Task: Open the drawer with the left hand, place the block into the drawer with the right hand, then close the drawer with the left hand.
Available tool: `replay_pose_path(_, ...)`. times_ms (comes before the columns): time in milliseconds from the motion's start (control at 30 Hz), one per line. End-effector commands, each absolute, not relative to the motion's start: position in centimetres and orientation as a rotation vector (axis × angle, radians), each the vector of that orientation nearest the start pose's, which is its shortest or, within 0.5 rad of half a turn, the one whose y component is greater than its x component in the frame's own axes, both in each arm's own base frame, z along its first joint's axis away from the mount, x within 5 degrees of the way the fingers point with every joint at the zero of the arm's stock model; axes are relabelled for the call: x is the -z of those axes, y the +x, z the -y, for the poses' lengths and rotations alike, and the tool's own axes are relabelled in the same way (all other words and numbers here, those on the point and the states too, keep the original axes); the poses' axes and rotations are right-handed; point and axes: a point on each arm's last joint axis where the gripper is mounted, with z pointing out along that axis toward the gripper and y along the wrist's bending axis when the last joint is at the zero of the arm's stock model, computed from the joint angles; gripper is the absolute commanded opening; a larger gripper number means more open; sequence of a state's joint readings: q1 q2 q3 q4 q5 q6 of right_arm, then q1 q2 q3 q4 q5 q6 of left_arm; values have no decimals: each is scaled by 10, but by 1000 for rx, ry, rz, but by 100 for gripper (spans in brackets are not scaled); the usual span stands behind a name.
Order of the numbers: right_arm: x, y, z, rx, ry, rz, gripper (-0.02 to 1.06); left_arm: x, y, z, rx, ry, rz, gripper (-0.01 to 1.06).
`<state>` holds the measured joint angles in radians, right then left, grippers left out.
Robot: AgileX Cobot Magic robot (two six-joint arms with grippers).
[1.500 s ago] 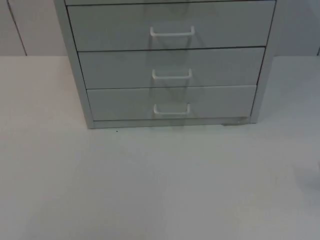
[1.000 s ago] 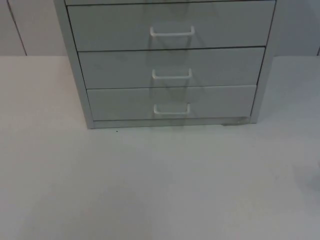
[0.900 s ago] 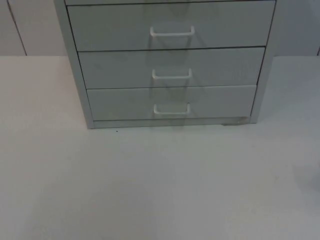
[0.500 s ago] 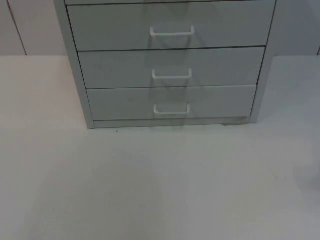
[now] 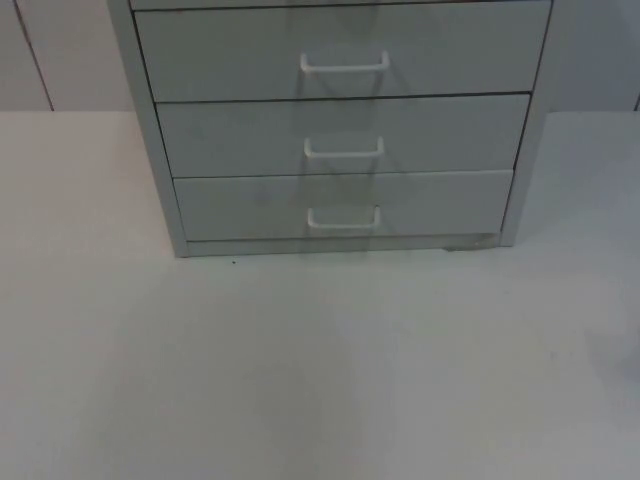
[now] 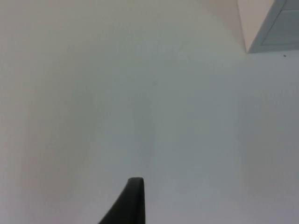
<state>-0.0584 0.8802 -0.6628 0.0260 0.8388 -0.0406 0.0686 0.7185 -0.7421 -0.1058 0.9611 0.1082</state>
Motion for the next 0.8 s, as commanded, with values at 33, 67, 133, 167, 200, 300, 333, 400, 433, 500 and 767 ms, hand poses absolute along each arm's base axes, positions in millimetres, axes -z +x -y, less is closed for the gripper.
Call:
replay_pose_path(33,-282,154,7,4,40,-2518,101,-324,131,6,145,69,-2427,96)
replay_pose_path(67,-282,154,7,4,40,-2518,101,-324,137,9,177,103,-2434,95)
replay_pose_path(133,-282,154,7,4,40,-2514,101,-324,150,14,252,159,-2444,95)
replay_pose_path(167,-282,154,7,5,40,-2511,101,-324,158,16,293,185,-2455,95)
replay_pose_path(200,-282,154,7,5,40,-2511,101,-324,158,16,293,185,-2455,95)
replay_pose_path(300,-283,155,7,5,40,-2507,101,-324,176,23,373,249,-2480,95)
replay_pose_path(333,-283,155,7,5,40,-2507,101,-321,182,26,381,295,-2483,95)
replay_pose_path(400,-283,155,7,5,40,-2507,101,-320,189,31,384,329,-2483,94)
replay_pose_path(433,-283,155,7,5,40,-2507,101,-318,195,36,388,354,-2479,94)
replay_pose_path(500,-283,155,7,5,40,-2507,101,-313,209,50,389,431,-2475,94)
replay_pose_path(767,-283,155,7,5,40,-2507,101,-292,240,110,310,808,-2483,94)
